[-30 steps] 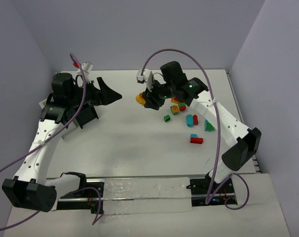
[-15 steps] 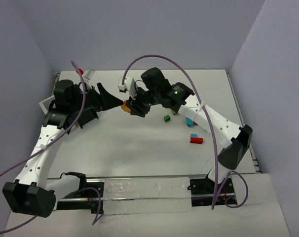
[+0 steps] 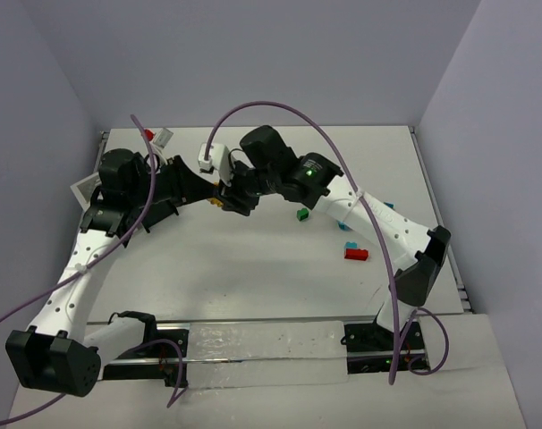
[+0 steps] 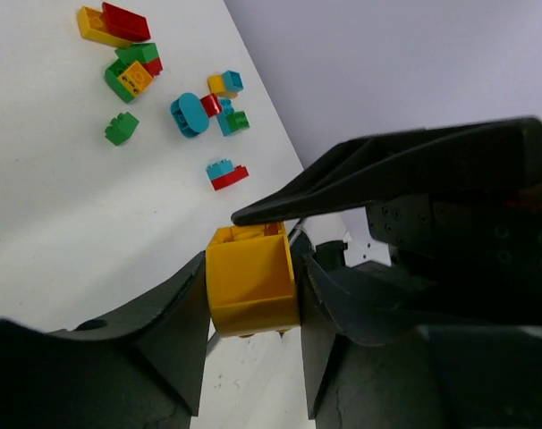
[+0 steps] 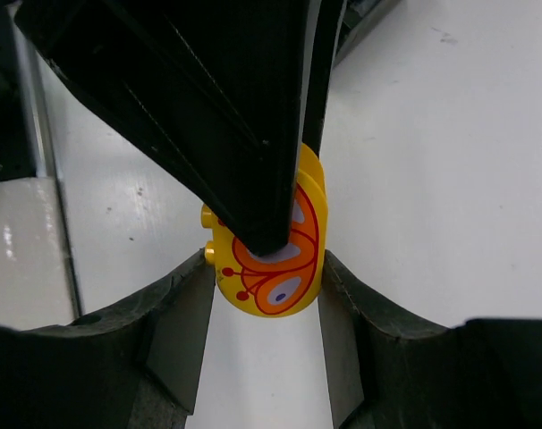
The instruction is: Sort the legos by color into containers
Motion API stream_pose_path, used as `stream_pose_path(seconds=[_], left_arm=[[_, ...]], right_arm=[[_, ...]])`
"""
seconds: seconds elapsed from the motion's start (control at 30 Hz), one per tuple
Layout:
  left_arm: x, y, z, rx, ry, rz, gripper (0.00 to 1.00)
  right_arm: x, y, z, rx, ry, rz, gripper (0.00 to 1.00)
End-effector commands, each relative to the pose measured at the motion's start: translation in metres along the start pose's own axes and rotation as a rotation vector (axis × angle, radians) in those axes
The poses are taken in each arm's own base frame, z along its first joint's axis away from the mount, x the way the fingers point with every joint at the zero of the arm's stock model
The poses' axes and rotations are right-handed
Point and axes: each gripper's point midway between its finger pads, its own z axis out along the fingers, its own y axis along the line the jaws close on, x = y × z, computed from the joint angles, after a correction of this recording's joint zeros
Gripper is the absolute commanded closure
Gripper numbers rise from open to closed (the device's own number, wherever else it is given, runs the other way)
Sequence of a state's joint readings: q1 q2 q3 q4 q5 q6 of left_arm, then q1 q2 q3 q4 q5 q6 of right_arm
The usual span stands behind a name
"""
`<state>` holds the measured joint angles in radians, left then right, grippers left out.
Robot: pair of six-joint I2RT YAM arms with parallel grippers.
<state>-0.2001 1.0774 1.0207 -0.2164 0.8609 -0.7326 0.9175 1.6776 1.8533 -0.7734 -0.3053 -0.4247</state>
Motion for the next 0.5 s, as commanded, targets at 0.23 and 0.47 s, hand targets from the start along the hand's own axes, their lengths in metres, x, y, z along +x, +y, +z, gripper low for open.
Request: stream_pose_path(seconds=[0.23, 0.47], left_arm=[[-0.020, 0.014, -0.028, -0.075, -0.047, 0.085, 1.00], [-0.075, 0.086, -0.097, -0.557, -0.104, 0.329, 1.00]], right_arm=[[-0.024, -0.013, -0.004, 0.106, -0.064, 0.009, 0.01], [-0.001, -0.041, -0.015, 0.095, -0.081, 0.134, 0.00]])
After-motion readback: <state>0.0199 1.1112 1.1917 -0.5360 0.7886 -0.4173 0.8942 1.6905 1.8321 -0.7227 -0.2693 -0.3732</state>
